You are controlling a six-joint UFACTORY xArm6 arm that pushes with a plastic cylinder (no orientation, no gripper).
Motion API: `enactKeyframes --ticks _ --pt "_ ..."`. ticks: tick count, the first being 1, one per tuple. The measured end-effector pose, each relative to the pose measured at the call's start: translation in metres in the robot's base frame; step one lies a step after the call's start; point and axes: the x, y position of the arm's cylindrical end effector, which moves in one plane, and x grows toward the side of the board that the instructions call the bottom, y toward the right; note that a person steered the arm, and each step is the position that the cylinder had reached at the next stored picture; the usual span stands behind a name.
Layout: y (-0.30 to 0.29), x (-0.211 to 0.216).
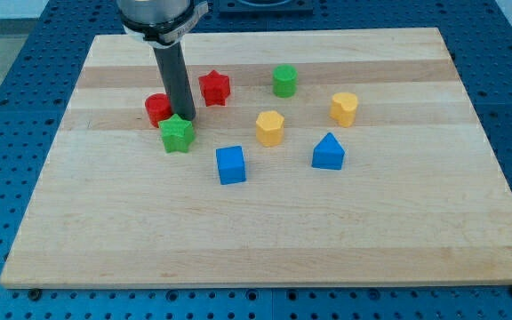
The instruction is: Point your hand at the top left of the yellow hexagon
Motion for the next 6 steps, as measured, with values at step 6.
enactKeyframes --ticks 6 --pt "0.049 0.005"
